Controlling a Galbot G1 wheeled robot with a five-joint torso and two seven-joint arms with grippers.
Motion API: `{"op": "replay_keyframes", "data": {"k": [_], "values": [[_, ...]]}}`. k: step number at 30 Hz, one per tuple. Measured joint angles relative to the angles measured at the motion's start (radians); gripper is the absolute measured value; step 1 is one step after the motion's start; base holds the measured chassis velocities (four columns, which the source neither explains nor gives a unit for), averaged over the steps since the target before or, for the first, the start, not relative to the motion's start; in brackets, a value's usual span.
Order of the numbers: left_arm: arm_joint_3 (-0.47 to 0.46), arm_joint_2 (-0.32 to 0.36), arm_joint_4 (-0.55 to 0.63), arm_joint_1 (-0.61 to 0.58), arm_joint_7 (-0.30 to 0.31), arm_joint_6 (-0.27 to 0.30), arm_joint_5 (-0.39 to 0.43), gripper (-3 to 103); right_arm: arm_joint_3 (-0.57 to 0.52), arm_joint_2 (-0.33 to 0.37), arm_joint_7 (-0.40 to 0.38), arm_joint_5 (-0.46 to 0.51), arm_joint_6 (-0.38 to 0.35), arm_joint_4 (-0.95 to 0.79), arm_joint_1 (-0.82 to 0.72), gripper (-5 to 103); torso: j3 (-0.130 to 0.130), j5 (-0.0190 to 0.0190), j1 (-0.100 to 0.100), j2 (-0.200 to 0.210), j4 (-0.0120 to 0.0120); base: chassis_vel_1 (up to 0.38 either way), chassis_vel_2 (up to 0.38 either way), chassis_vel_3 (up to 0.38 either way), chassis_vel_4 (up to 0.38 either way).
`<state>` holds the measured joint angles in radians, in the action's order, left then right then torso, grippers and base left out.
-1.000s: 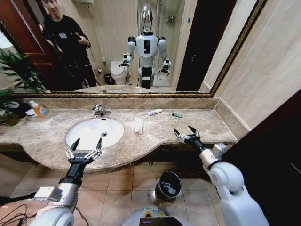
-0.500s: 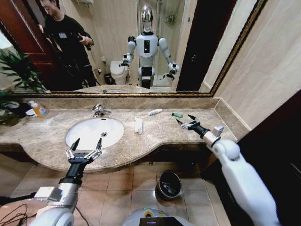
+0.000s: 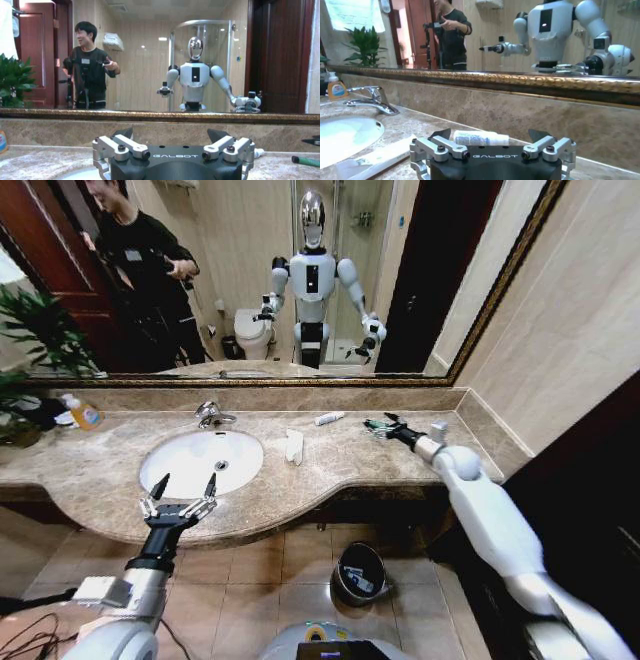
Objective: Pick up the trash from the sink and place it in the trash bin.
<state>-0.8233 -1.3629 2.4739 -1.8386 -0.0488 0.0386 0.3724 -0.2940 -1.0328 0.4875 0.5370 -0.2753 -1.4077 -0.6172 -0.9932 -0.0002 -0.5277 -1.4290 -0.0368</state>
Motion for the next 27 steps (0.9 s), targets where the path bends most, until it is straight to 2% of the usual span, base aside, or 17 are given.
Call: {"op": "replay_keyframes", "data": {"k": [4,6,11,17,21,23,27], "values": [[0.000,0.000,0.000,0.000,0.000,0.000,0.000,100,0.050,-0.031,-0.033,-0.018,-0.027,0.043,0.060,100,0.000,0.0000,0.000,0.000,0.0000,0.000,0.000,0.000,0.000],[0.000,0.000,0.000,0.000,0.000,0.000,0.000,100,0.080,-0.043,-0.089,-0.020,-0.058,0.056,0.089,100,0.000,-0.0001,0.000,0.000,-0.0001,0.000,0.000,0.000,0.000],[0.000,0.000,0.000,0.000,0.000,0.000,0.000,100,0.139,-0.051,-0.146,-0.030,-0.085,0.132,0.159,100,0.000,0.0001,0.000,0.000,0.0000,0.000,0.000,0.000,0.000],[0.000,0.000,0.000,0.000,0.000,0.000,0.000,100,0.205,-0.046,-0.149,-0.045,-0.084,0.213,0.233,100,0.000,0.0002,0.000,0.000,0.0000,0.000,0.000,0.000,0.000],[0.000,0.000,0.000,0.000,0.000,0.000,0.000,100,0.221,-0.054,-0.162,-0.096,-0.080,0.261,0.265,100,0.000,0.0002,0.000,0.000,0.0000,0.000,0.000,0.000,0.000],[0.000,0.000,0.000,0.000,0.000,0.000,0.000,100,0.214,-0.060,-0.182,-0.130,-0.101,0.304,0.283,100,0.000,0.0001,0.000,0.000,-0.0001,0.000,0.000,0.000,0.000],[0.000,0.000,0.000,0.000,0.000,0.000,0.000,100,0.185,-0.057,-0.176,-0.138,-0.152,0.335,0.286,100,0.000,0.0004,0.000,0.000,-0.0001,0.000,0.000,0.000,0.000]]}}
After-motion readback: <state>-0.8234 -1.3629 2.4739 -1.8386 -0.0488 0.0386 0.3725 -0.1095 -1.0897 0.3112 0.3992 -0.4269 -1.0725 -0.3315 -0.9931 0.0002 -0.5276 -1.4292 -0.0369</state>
